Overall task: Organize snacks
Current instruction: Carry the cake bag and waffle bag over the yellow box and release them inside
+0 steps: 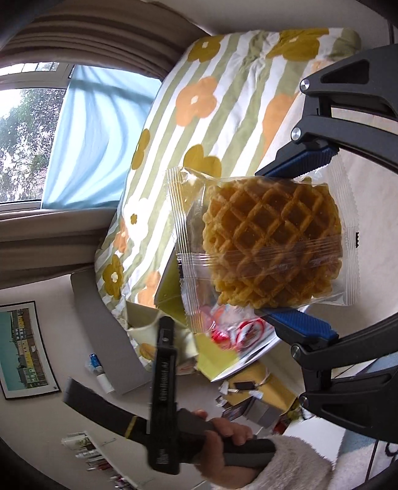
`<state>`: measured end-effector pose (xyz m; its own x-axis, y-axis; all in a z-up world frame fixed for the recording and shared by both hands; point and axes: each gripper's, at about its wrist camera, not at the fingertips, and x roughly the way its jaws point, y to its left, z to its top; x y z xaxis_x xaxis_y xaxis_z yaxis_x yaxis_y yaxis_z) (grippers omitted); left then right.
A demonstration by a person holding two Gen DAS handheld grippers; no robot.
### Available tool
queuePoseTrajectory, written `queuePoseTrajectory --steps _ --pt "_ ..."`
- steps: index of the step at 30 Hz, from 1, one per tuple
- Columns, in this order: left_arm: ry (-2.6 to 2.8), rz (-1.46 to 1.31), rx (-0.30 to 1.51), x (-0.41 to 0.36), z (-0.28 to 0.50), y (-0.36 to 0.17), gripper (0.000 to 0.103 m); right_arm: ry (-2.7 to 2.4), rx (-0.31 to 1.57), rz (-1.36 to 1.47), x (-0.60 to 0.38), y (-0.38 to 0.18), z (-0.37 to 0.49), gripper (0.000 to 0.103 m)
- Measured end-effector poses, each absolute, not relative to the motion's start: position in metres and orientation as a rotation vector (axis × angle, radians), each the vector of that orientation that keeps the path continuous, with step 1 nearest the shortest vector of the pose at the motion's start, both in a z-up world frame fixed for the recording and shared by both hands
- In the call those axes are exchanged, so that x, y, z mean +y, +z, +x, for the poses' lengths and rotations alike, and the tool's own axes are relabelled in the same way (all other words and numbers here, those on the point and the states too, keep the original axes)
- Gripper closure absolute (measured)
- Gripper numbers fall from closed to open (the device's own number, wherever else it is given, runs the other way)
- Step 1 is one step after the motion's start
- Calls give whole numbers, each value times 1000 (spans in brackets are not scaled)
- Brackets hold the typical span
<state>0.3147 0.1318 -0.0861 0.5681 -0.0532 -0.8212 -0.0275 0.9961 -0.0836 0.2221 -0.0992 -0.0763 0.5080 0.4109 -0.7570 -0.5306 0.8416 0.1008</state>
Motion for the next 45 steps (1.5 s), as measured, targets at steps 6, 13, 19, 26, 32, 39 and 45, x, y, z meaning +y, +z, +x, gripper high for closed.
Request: queuePoseTrajectory --steps 6,13,19,26,32,39,45 --pt "-52 -56 1006 169 336 -118 38 548 914 -66 -51 -87 254 30" --pt "-108 2 1020 184 354 -141 26 476 948 -8 -21 -99 277 29" --pt "-113 78 978 191 348 -143 0 424 991 21 -8 -109 285 29" --pt "-76 44 957 210 323 -141 0 417 1022 32 4 -116 301 29" --pt "-63 32 958 213 309 -145 0 418 1027 79 17 -127 312 11" --pt "-68 24 995 211 299 -160 0 304 1013 55 11 -131 295 4" --pt "-33 38 939 201 275 -137 0 282 967 107 -10 -113 277 4"
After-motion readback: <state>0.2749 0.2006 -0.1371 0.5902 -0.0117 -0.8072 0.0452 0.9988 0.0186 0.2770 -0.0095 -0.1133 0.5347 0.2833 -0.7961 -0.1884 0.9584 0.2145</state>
